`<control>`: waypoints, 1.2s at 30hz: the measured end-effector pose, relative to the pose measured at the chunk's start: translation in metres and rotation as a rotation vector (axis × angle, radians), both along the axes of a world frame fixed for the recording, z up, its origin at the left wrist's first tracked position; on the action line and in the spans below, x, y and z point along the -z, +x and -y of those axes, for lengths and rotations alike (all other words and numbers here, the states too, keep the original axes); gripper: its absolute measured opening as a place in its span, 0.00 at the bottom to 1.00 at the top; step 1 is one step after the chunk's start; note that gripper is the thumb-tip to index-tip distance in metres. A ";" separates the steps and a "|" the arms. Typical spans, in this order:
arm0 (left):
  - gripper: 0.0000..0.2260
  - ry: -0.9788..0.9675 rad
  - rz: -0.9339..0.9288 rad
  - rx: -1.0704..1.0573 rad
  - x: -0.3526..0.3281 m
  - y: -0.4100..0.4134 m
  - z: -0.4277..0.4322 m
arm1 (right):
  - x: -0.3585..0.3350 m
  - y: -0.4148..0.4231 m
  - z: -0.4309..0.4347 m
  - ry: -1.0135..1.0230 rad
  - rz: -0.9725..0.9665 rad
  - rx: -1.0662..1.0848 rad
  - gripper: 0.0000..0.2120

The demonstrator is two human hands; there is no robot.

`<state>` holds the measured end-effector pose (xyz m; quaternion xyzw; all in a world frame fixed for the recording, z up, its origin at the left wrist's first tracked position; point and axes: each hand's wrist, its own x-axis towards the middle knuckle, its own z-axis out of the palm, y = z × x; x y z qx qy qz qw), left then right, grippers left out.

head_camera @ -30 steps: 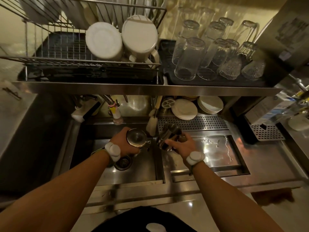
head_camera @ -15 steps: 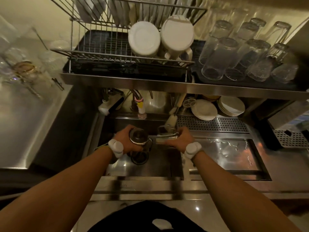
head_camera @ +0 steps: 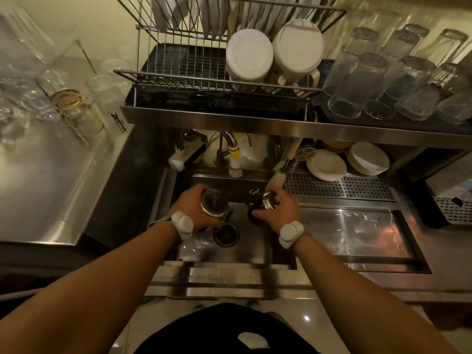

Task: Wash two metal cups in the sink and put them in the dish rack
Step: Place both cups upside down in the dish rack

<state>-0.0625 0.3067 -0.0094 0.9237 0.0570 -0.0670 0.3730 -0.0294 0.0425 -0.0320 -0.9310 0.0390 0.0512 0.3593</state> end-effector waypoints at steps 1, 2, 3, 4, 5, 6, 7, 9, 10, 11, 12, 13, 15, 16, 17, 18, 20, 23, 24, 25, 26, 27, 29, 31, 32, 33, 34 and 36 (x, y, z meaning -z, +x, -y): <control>0.38 -0.010 0.003 -0.012 -0.002 0.000 -0.001 | -0.011 -0.003 -0.005 0.008 0.008 0.010 0.42; 0.38 -0.004 -0.006 -0.009 -0.005 0.000 -0.001 | -0.017 -0.003 -0.007 -0.001 -0.006 0.004 0.42; 0.38 0.021 -0.032 0.007 -0.007 0.001 -0.002 | -0.023 -0.004 -0.010 -0.027 -0.035 -0.023 0.42; 0.38 0.044 -0.050 0.025 -0.009 0.002 -0.003 | -0.024 -0.004 -0.012 -0.065 -0.045 -0.057 0.42; 0.37 0.060 -0.049 0.033 -0.010 0.002 -0.003 | -0.025 -0.005 -0.013 -0.089 -0.050 -0.064 0.41; 0.37 0.065 -0.027 0.027 -0.011 0.003 -0.004 | -0.024 -0.005 -0.013 -0.088 -0.028 -0.048 0.41; 0.38 0.058 -0.010 0.014 -0.012 0.003 -0.005 | -0.025 -0.006 -0.014 -0.054 -0.016 -0.025 0.41; 0.38 0.062 -0.015 0.016 -0.013 0.001 -0.007 | -0.029 -0.009 -0.018 -0.036 -0.021 -0.021 0.40; 0.38 0.075 -0.025 0.030 -0.014 0.000 -0.008 | -0.030 -0.011 -0.020 -0.079 -0.031 -0.047 0.40; 0.38 0.085 -0.035 0.034 -0.014 -0.001 -0.009 | -0.031 -0.013 -0.021 -0.116 -0.051 -0.064 0.40; 0.39 0.083 -0.035 0.029 -0.013 -0.001 -0.011 | -0.030 -0.014 -0.020 -0.117 -0.060 -0.054 0.40; 0.39 0.079 -0.041 0.020 -0.013 -0.002 -0.012 | -0.030 -0.015 -0.020 -0.074 -0.075 -0.022 0.40; 0.37 0.096 -0.062 0.036 -0.015 -0.002 -0.014 | -0.029 -0.015 -0.018 -0.028 -0.092 0.019 0.40; 0.36 0.109 -0.076 0.051 -0.015 -0.003 -0.015 | -0.026 -0.016 -0.017 -0.046 -0.094 0.011 0.41; 0.35 0.114 -0.080 0.048 -0.016 -0.004 -0.016 | -0.024 -0.015 -0.015 -0.073 -0.101 0.000 0.42; 0.35 0.112 -0.069 0.038 -0.016 -0.005 -0.016 | -0.025 -0.016 -0.015 -0.083 -0.103 -0.005 0.43; 0.35 0.127 -0.056 0.050 -0.019 -0.007 -0.016 | -0.027 -0.018 -0.013 -0.037 -0.108 0.033 0.41; 0.36 0.167 -0.056 0.079 -0.027 -0.014 -0.011 | -0.030 -0.021 -0.010 -0.054 -0.115 0.005 0.40; 0.36 0.177 -0.030 0.066 -0.030 -0.015 -0.008 | -0.034 -0.022 -0.010 -0.064 -0.121 -0.020 0.39; 0.37 0.195 -0.001 0.059 -0.032 -0.017 -0.005 | -0.037 -0.024 -0.009 -0.048 -0.115 -0.014 0.39; 0.38 0.220 0.021 0.057 -0.035 -0.018 -0.001 | -0.041 -0.024 -0.008 -0.001 -0.099 0.003 0.38; 0.39 0.234 0.020 0.052 -0.038 -0.020 0.001 | -0.043 -0.023 -0.006 0.032 -0.087 0.026 0.38; 0.38 0.229 -0.014 0.034 -0.045 -0.027 0.006 | -0.048 -0.026 0.000 0.023 -0.105 -0.014 0.38; 0.37 0.228 -0.018 0.037 -0.050 -0.034 0.012 | -0.053 -0.031 0.007 -0.004 -0.133 -0.055 0.37; 0.36 0.219 -0.003 0.034 -0.054 -0.036 0.015 | -0.056 -0.032 0.010 0.005 -0.126 -0.029 0.36; 0.35 0.197 0.011 0.025 -0.060 -0.036 0.017 | -0.059 -0.030 0.014 0.039 -0.107 0.003 0.36; 0.35 0.176 0.024 0.008 -0.064 -0.037 0.018 | -0.063 -0.030 0.016 0.080 -0.098 0.030 0.37; 0.36 0.156 0.083 -0.031 -0.079 -0.040 0.021 | -0.080 -0.029 0.022 0.138 -0.079 -0.002 0.41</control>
